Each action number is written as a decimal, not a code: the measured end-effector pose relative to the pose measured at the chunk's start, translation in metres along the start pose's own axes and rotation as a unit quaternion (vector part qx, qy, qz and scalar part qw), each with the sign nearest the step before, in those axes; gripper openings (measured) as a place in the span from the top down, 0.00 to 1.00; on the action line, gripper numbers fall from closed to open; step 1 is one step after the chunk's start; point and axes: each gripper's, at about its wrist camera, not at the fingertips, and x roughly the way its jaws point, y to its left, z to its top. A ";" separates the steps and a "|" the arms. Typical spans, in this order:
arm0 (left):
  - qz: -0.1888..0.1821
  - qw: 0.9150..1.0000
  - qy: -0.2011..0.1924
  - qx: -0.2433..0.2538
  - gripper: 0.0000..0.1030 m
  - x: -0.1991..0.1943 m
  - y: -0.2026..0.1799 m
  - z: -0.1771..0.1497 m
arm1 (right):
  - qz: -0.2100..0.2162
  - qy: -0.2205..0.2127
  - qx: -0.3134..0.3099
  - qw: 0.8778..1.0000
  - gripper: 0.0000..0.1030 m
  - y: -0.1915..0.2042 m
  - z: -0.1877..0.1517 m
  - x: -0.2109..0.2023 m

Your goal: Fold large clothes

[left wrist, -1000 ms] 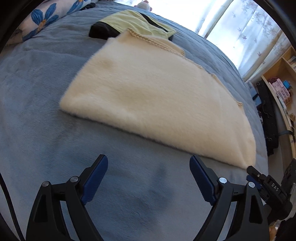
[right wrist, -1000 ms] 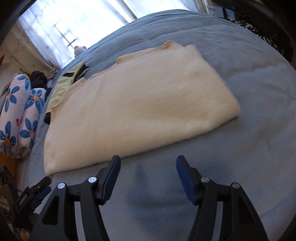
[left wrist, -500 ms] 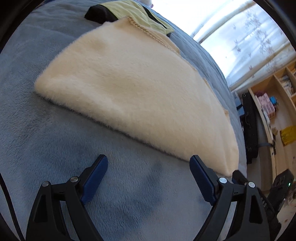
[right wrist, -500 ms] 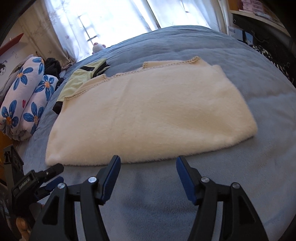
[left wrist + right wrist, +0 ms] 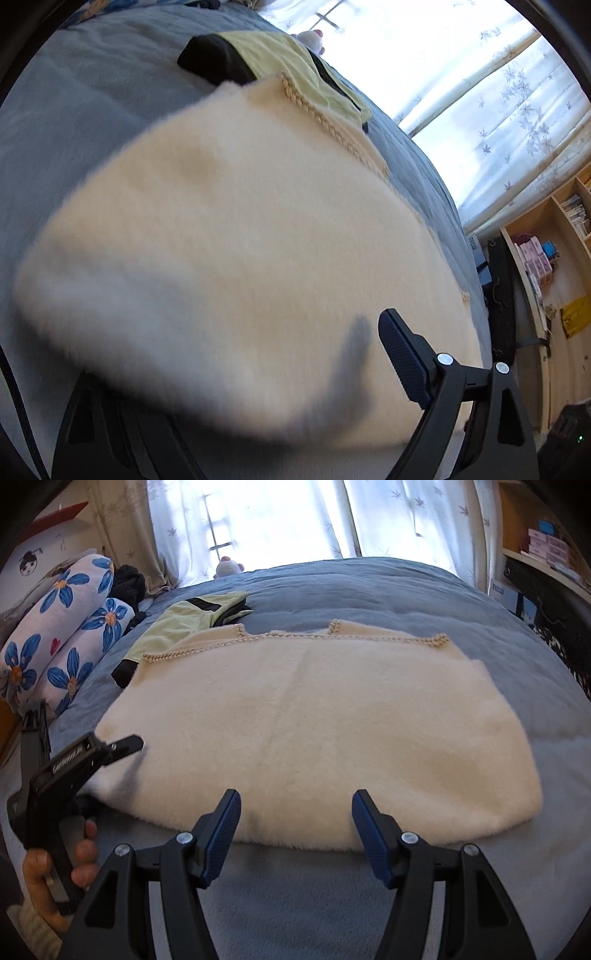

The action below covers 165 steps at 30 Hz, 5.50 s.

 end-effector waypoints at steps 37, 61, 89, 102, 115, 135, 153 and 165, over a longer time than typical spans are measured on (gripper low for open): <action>-0.035 0.911 -0.119 0.393 0.80 -0.004 -0.349 -0.135 | -0.058 -0.009 0.174 0.983 0.97 -0.210 -0.013 -0.061; 0.017 0.918 -0.008 0.396 0.16 -0.010 -0.308 -0.167 | -0.003 -0.028 0.240 0.970 0.63 -0.252 -0.019 -0.106; 0.108 0.934 -0.009 0.339 0.69 0.020 -0.261 -0.145 | 0.070 0.089 0.104 0.988 0.80 -0.196 0.067 -0.021; 0.091 0.949 0.004 0.303 0.69 0.015 -0.224 -0.142 | 0.161 0.054 0.184 0.968 0.81 -0.224 -0.021 0.014; -0.011 0.952 0.114 0.283 0.29 -0.022 -0.204 -0.106 | 0.177 0.105 0.194 0.959 0.62 -0.253 0.019 0.005; 0.024 0.950 0.107 0.292 0.25 0.064 -0.227 -0.108 | 0.082 0.080 0.113 0.987 0.79 -0.250 0.058 0.035; 0.049 0.949 0.100 0.294 0.15 0.081 -0.257 -0.071 | -0.016 0.041 0.000 0.999 0.62 -0.166 0.074 0.017; 0.043 0.950 0.130 0.280 0.06 0.084 -0.241 -0.073 | -0.012 0.036 0.020 0.999 0.75 -0.193 0.050 0.001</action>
